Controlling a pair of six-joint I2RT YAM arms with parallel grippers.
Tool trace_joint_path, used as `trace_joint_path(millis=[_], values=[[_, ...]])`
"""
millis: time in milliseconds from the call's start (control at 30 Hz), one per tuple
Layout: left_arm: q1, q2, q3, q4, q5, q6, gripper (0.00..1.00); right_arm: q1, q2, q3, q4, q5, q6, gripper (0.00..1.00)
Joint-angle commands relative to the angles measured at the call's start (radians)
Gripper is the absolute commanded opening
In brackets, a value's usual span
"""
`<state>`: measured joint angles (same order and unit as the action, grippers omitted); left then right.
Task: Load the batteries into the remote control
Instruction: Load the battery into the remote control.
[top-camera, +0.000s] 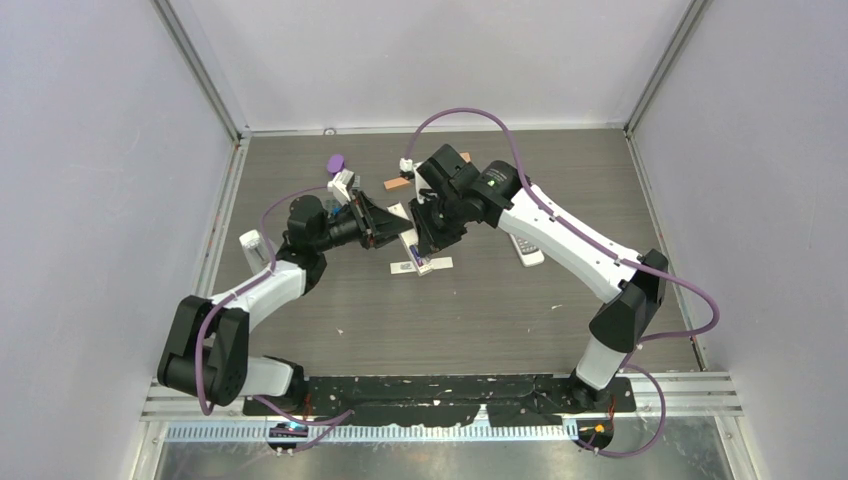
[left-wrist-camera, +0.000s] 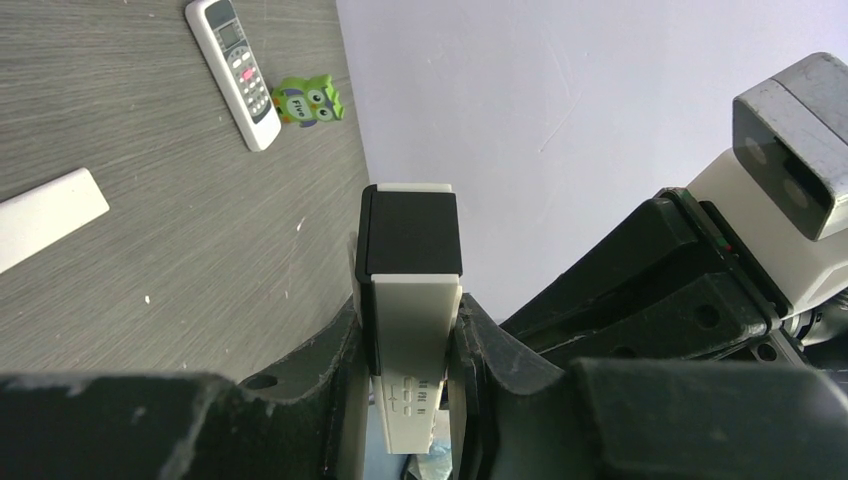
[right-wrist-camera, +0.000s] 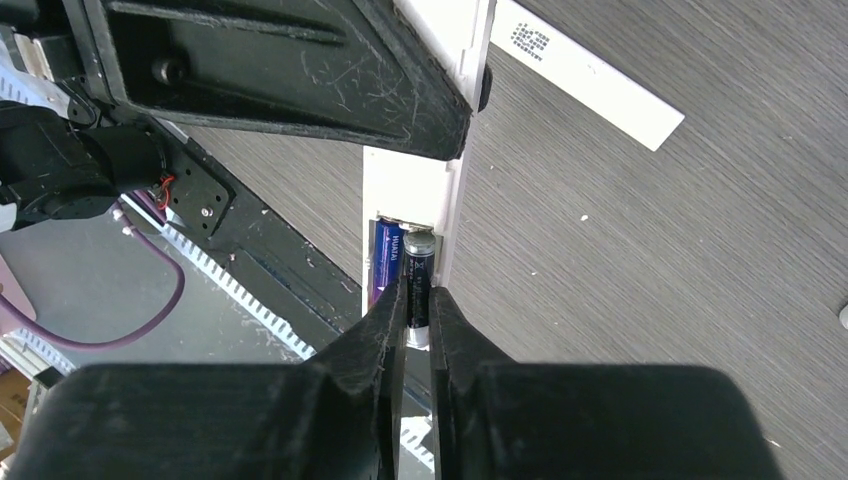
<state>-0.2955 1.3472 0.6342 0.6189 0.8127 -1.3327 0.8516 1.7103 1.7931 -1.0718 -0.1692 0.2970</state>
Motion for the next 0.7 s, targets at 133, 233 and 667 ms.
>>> trace_joint_path(millis=[133, 233, 667], values=[[-0.004, -0.004, 0.024, 0.101, -0.018, -0.024, 0.0, 0.012, 0.009, 0.051, -0.047, 0.003, -0.029, 0.17], [-0.004, -0.006, 0.019, 0.108, -0.026, -0.029, 0.0, 0.013, 0.009, 0.046, -0.046, -0.003, -0.034, 0.19], [-0.004, -0.015, 0.011, 0.112, -0.047, -0.036, 0.0, 0.018, 0.001, 0.045, -0.041, 0.004, -0.021, 0.35]])
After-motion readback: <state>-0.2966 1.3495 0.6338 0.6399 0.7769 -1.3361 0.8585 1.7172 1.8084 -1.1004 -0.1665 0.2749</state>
